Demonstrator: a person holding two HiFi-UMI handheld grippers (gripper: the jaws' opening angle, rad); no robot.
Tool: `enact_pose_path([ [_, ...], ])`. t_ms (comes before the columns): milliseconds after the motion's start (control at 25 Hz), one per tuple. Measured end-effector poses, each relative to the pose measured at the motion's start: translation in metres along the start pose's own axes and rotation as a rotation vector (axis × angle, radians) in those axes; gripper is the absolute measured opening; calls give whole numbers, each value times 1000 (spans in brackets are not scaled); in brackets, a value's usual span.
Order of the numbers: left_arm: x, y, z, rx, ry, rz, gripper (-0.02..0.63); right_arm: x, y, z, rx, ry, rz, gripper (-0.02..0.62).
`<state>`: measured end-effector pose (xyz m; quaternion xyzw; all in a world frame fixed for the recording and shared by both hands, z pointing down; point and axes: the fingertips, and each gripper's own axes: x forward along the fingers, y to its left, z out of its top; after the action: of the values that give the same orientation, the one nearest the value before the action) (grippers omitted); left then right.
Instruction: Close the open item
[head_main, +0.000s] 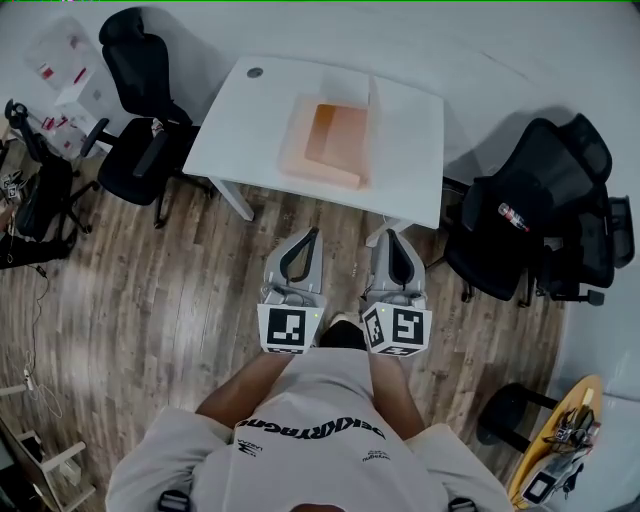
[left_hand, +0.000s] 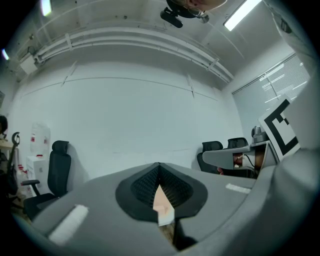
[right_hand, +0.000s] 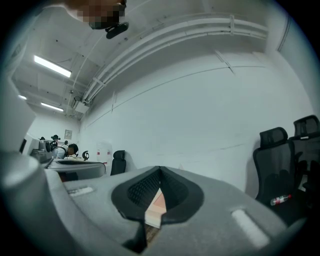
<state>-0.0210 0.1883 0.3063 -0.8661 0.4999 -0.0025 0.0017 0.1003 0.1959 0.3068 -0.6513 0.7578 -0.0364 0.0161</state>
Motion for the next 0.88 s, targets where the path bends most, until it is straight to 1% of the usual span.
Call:
enact_pose_path([
  [120,16,8,-7,-2,22,-2,0,19,-6,-6,2,12,-6,0],
  [320,47,29,-17,9,15,23,0,51,-23,-15,8,17,-16,0],
  [520,92,44,-21,20,20,31,0,96,-48,-19,25,14,-22,0],
  [880,171,74,-23,30,46,81,0,179,-84,-19,44,38,10,0],
])
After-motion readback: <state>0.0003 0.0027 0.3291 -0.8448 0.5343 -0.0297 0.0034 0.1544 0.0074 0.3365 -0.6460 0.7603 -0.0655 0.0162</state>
